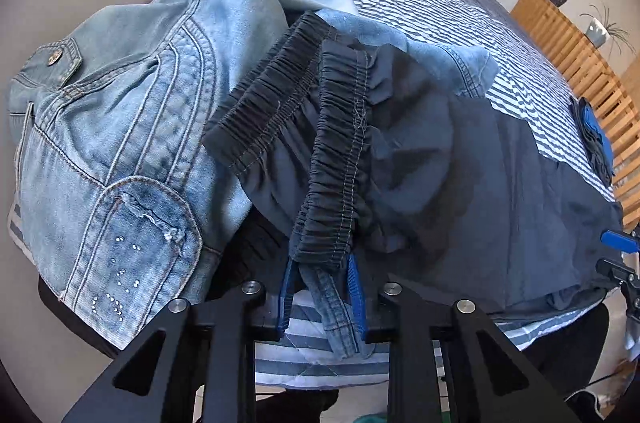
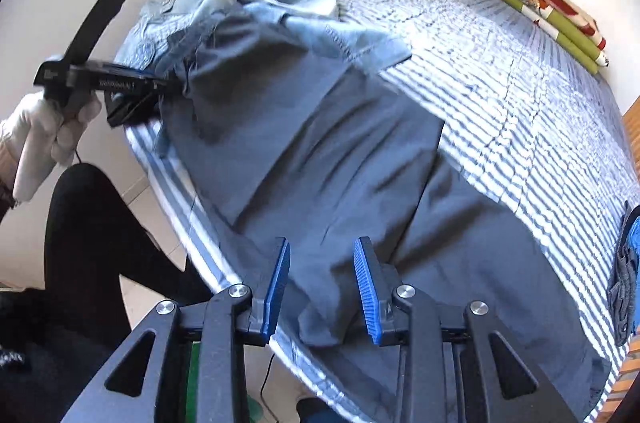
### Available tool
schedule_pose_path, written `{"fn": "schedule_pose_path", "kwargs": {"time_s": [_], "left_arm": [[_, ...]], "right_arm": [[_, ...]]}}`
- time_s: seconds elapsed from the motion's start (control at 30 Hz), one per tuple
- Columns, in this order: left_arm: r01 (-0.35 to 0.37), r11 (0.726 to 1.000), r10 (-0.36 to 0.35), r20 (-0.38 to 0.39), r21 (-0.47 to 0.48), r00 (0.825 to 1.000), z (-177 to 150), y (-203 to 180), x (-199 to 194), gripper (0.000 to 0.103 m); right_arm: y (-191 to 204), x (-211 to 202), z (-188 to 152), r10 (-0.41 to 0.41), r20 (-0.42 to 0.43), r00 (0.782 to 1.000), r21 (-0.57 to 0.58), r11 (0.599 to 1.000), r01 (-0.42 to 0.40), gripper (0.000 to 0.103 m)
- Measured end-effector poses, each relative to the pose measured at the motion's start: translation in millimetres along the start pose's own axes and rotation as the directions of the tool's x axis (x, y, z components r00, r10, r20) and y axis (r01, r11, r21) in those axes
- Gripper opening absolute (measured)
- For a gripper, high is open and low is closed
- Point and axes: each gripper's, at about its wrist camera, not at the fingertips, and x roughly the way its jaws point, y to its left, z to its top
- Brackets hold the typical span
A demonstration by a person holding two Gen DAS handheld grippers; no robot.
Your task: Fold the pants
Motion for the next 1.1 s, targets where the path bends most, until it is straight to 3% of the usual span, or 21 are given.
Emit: {"fn": "schedule_pose_path", "kwargs": {"time_s": [0.07,0.2,0.33,0.47,0.57,0.67,0.8,0.9,1.0,1.1], "left_arm": [[-0.012,1.0,0.012,0.008,0.017,1.0,2,0,-8,0.019],[-0.133,0.982,0.125,0.071,0.132,0.99,1,-10,-29,0.018],[-0.158,0.964,0.133,0.125,0.215,0.983,17,-15,-38,0.015],[-0.158,0.92,0.108,0.157,0.358,0.982,31,-26,-33,0.015],[-0.118,0.936,0.111,0.042,0.332,0.993,48,-11,-4,0.017],[-0.058,0.959,0.048,0.04,0.276,0.998,50,1,-9,0.018],[-0.058,0.955,0.044,0.054,0.292,0.998,42,0,-13,0.018],[-0.038,0.96,0.027,0.042,0.278,0.999,33,1,-19,0.028],[0.01,0.975,-0.029,0.084,0.222,0.996,36,13,-40,0.056],[0.043,0.981,-0.068,0.129,0.189,0.989,50,25,-52,0.063]], "right_arm": [[4,8,8,-0.008,0.002,1.0,-0.005,1.0,0.008,0.03],[13,25,14,0.021,-0.024,0.999,-0.018,1.0,-0.021,0.03],[21,45,19,0.043,-0.047,0.998,-0.024,0.999,-0.044,0.03],[29,55,28,0.073,-0.045,0.996,-0.018,0.997,-0.074,0.03],[33,53,48,0.095,-0.001,0.995,-0.015,0.995,-0.095,0.03],[34,48,85,0.126,0.074,0.989,-0.01,0.992,-0.125,0.03],[41,52,145,0.234,0.131,0.963,0.015,0.971,-0.238,0.03],[49,78,185,0.27,0.128,0.954,0.074,0.957,-0.281,0.03],[49,120,210,0.311,0.083,0.947,0.173,0.931,-0.321,0.03],[52,153,220,0.304,0.059,0.951,0.216,0.926,-0.31,0.03]]}}
